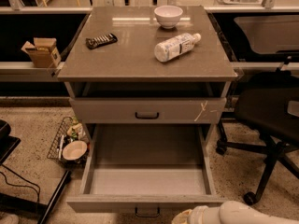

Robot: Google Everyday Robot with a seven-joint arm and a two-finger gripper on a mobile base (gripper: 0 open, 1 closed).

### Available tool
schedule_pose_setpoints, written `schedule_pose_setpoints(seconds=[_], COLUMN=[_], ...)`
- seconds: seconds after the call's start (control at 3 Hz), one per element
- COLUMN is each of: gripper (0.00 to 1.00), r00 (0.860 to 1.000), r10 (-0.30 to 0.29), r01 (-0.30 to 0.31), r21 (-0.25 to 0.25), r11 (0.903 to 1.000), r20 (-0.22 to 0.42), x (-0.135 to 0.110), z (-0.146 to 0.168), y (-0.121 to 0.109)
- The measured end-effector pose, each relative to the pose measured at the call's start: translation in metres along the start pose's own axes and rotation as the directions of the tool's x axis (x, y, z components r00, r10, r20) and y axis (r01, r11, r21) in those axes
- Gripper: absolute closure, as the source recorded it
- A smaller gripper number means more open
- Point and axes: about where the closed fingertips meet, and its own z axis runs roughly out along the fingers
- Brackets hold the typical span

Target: Close middle drawer

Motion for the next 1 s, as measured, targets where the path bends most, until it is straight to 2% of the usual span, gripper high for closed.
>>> schedule_pose_setpoints(seconds=[0.33, 0.67, 1.0], gripper=[1.00, 1.00, 1.00], r00=[0.994, 0.984, 0.976], r10=[0.052, 0.080, 0.084], r01=[-0.052, -0.080, -0.089], r21=[-0.003, -0.005, 0.017], r11=[0.9986, 0.9967, 0.9959], r20=[0.100, 0.158, 0.203], x=[-0.006, -0.010, -0.028], z=[0.037, 0.053, 0.053], y=[-0.027, -0.035, -0.048])
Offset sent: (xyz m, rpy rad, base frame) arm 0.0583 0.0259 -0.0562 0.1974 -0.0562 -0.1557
